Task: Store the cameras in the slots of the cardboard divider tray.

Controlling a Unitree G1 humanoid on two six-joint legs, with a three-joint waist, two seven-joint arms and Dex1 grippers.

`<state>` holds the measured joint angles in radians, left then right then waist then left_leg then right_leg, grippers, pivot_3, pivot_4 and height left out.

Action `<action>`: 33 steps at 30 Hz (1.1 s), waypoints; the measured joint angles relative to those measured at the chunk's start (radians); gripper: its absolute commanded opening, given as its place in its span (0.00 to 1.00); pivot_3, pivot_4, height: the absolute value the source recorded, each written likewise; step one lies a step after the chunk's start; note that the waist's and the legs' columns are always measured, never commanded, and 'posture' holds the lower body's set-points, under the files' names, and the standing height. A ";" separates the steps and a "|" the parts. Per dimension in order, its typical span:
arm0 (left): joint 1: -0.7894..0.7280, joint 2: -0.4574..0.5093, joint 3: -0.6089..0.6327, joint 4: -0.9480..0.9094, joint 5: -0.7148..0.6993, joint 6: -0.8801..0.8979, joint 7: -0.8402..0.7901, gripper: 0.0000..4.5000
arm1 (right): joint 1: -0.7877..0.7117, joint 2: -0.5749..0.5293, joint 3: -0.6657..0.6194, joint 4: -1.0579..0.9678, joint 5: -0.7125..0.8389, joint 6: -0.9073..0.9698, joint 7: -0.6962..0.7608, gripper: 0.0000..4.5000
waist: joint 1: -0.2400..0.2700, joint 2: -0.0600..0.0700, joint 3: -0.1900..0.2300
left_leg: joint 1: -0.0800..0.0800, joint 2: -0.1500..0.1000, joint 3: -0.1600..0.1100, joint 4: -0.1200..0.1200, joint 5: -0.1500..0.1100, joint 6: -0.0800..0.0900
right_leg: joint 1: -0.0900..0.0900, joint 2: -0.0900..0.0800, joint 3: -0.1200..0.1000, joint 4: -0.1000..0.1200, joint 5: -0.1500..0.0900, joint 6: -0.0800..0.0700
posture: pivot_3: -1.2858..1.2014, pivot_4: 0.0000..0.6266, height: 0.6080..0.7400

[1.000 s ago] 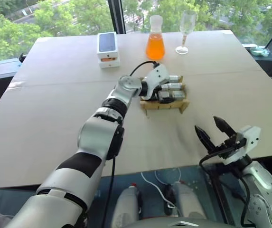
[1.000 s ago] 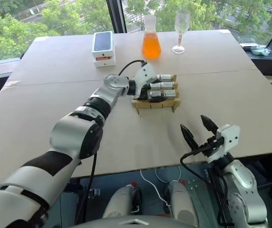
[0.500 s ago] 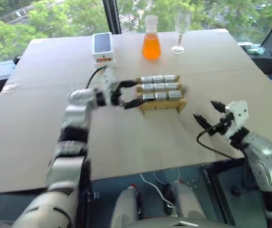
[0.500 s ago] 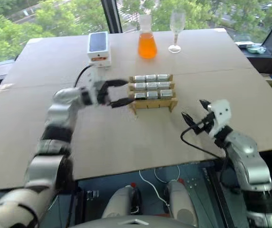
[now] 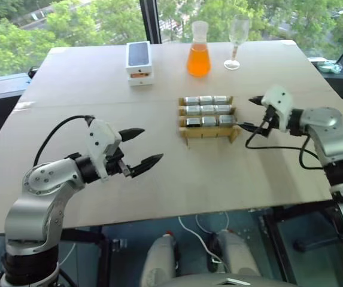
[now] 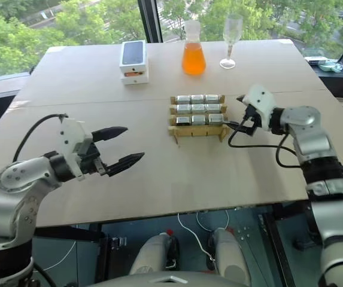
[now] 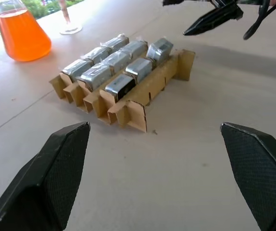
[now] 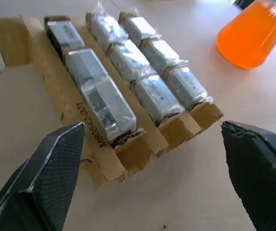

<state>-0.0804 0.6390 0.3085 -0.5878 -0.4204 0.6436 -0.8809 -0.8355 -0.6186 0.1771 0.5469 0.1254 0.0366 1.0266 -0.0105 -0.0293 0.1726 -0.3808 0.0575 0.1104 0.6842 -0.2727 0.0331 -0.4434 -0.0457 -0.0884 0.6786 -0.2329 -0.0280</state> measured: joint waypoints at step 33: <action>0.086 0.030 0.003 -0.074 -0.095 -0.004 0.188 1.00 | -0.446 0.186 0.080 0.713 -0.269 -0.258 0.227 0.00 | -0.006 0.002 0.001 | -0.001 0.000 0.001 -0.001 0.000 0.000 | -0.001 -0.003 0.000 -0.001 0.000 -0.001 | 0.52 0.24 1.00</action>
<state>0.0053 0.6686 0.3118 -0.6622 -0.5152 0.6393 -0.6932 -1.2810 -0.4329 0.2573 1.2596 -0.1440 -0.2213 1.2539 -0.0166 -0.0276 0.1736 -0.3816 0.0573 0.1110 0.6827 -0.2727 0.0328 -0.4442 -0.0484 -0.0883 0.6779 -0.2327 -0.0292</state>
